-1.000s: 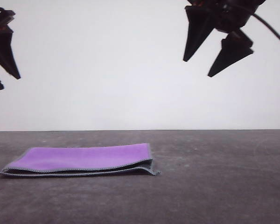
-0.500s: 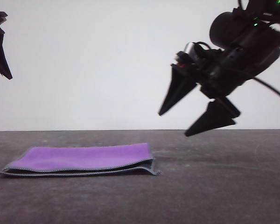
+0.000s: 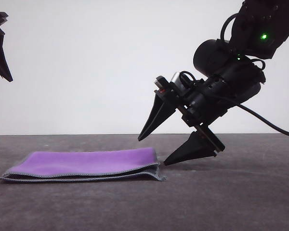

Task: Fold clothes

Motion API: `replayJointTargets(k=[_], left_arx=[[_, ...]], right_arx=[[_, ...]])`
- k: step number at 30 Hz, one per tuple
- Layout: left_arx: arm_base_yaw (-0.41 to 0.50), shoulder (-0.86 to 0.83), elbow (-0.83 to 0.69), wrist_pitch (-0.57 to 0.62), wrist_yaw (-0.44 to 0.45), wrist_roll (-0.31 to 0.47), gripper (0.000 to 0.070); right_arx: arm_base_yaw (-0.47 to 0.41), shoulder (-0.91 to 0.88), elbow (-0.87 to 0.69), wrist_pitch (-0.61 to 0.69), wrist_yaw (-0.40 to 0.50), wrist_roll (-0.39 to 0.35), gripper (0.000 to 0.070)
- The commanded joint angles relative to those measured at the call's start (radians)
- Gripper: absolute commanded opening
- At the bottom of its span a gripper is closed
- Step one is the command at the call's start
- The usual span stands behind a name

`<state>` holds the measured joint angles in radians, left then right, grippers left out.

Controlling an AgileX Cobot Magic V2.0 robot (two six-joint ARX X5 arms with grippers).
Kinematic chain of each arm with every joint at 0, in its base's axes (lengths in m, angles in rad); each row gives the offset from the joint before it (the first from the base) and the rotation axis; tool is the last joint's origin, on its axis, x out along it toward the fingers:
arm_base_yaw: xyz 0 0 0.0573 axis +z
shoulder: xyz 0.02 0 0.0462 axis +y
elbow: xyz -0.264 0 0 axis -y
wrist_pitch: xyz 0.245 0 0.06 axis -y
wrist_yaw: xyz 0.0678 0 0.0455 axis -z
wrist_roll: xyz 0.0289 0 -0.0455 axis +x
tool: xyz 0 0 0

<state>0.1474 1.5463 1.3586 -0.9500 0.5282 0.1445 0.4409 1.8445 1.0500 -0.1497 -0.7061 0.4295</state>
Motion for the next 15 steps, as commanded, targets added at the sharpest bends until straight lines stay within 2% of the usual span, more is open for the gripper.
replayJointTargets(k=[1,10,15], left_arx=[[0.002,0.016,0.021,0.003,0.003,0.0,0.0284],[0.002,0.016,0.021,0.003,0.003,-0.001,0.0284],[0.002,0.016,0.021,0.003,0.003,-0.001,0.0284]], right_arx=[[0.012,0.031,0.011,0.009,-0.004,0.043,0.0444],[0.051,0.045,0.011,0.049,-0.02,0.083,0.0438],[0.061,0.045,0.011,0.072,-0.027,0.094,0.033]])
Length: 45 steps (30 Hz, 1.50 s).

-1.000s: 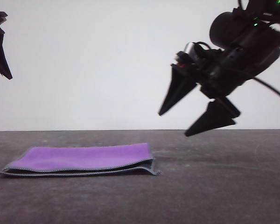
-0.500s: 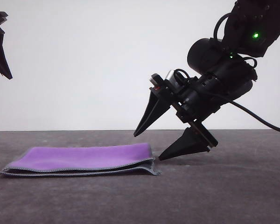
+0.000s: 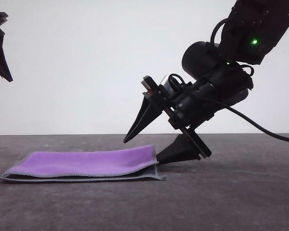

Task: Fold clothes

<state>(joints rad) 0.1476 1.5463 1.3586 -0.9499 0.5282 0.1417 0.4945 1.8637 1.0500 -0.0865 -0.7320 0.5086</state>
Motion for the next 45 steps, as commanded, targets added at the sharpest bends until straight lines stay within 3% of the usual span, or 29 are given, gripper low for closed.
replayJointTargets(k=[1,7,9,14,17,24,36,45], left_arx=[[0.002,0.016,0.021,0.003,0.003,0.002,0.0284],[0.002,0.016,0.021,0.003,0.003,0.002,0.0284],[0.002,0.016,0.021,0.003,0.003,0.002,0.0284],[0.002,0.016,0.021,0.003,0.003,0.002,0.0284],[0.002,0.016,0.021,0.004,0.003,0.0,0.0284],[0.002,0.016,0.021,0.004,0.003,-0.002,0.0284],[0.002,0.016,0.021,0.003,0.003,-0.002,0.0284],[0.002,0.016,0.021,0.002,0.003,-0.002,0.0284]], right_arx=[[0.008,0.026,0.011,0.012,-0.001,0.016,0.0301],[0.008,0.026,0.011,0.014,-0.002,0.015,0.0053],[0.008,0.026,0.011,0.019,-0.002,0.015,0.0004],[0.012,0.026,0.011,0.065,-0.04,0.022,0.0004],[0.025,0.026,0.011,0.131,-0.082,0.065,0.0004],[0.1,0.052,0.029,0.271,-0.086,0.15,0.0004],[0.229,0.223,0.274,0.272,-0.1,0.195,0.0004],[0.268,0.301,0.377,0.272,-0.108,0.216,0.0006]])
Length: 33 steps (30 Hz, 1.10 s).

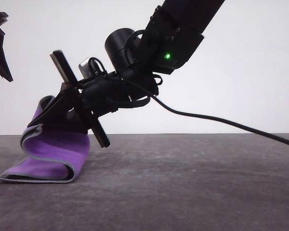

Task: Fold clothes

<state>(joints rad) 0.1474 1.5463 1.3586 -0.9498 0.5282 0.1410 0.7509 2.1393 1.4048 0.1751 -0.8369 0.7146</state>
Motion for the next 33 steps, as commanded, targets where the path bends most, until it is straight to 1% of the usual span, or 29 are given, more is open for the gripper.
replayJointTargets(k=[1,3,5,6,8,9,17,21,24,27,30,32,33], left_arx=[[0.002,0.016,0.021,0.002,0.003,-0.001,0.0284],[0.002,0.016,0.021,0.002,0.003,-0.001,0.0284],[0.002,0.016,0.021,0.002,0.003,-0.001,0.0284],[0.002,0.016,0.021,0.002,0.003,0.0,0.0284],[0.002,0.016,0.021,0.002,0.003,-0.001,0.0284],[0.002,0.016,0.021,0.002,0.003,0.0,0.0284],[0.002,0.016,0.021,0.001,0.003,-0.001,0.0284],[0.002,0.016,0.021,0.0,0.003,-0.002,0.0284],[0.002,0.016,0.021,-0.001,0.003,-0.004,0.0284],[0.002,0.016,0.021,-0.001,0.003,-0.004,0.0284],[0.002,0.016,0.021,-0.002,0.003,-0.004,0.0284],[0.002,0.016,0.021,-0.001,0.003,-0.003,0.0284],[0.002,0.016,0.021,-0.001,0.003,-0.003,0.0284]], right_arx=[[0.011,0.026,0.023,0.011,-0.003,0.008,0.0007],[0.012,0.026,0.023,0.012,-0.002,0.004,0.0025],[0.012,0.026,0.023,0.021,-0.003,0.003,0.0126],[0.011,0.026,0.023,0.026,-0.005,0.004,0.0199],[0.012,0.026,0.023,0.03,-0.015,0.003,0.0282],[0.012,0.026,0.023,0.031,-0.022,0.003,0.0306],[0.008,0.025,0.023,0.048,-0.03,-0.03,0.0318],[-0.015,0.01,0.023,0.04,-0.072,-0.067,0.0321],[-0.051,-0.033,0.023,-0.073,-0.056,-0.165,0.0321],[-0.101,-0.102,0.023,-0.267,0.028,-0.321,0.0321],[-0.156,-0.197,0.023,-0.498,0.179,-0.501,0.0321],[-0.191,-0.262,0.022,-0.61,0.28,-0.586,0.0321],[-0.208,-0.293,0.022,-0.657,0.324,-0.617,0.0321]])
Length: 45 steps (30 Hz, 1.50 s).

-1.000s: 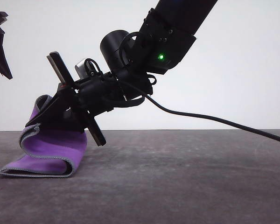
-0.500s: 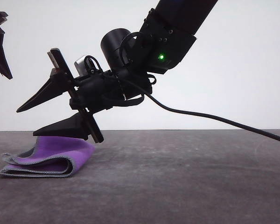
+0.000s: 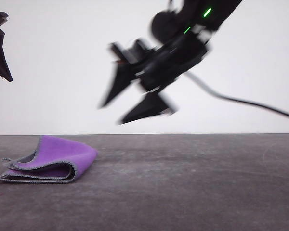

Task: Fold clothes

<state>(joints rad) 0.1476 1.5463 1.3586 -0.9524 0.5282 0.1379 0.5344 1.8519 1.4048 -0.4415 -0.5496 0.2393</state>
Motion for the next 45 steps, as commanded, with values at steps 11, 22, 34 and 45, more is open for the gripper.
replayJointTargets(k=[11,22,34,45], left_arx=[[0.002,0.016,0.021,0.001,0.002,0.0,0.0284],[0.002,0.016,0.021,-0.012,0.003,-0.001,0.0284],[-0.005,0.016,0.021,-0.013,0.048,-0.003,0.0011],[0.001,0.016,0.021,0.009,0.048,-0.06,0.0015]], right_arx=[[-0.301,-0.368,-0.087,-0.223,0.188,-0.304,0.032],[-0.596,-0.592,-0.317,-0.205,0.183,-0.346,0.032],[-0.61,-0.592,-0.319,-0.19,0.185,-0.361,0.0016],[-0.61,-0.592,-0.319,-0.182,0.184,-0.335,0.0016]])
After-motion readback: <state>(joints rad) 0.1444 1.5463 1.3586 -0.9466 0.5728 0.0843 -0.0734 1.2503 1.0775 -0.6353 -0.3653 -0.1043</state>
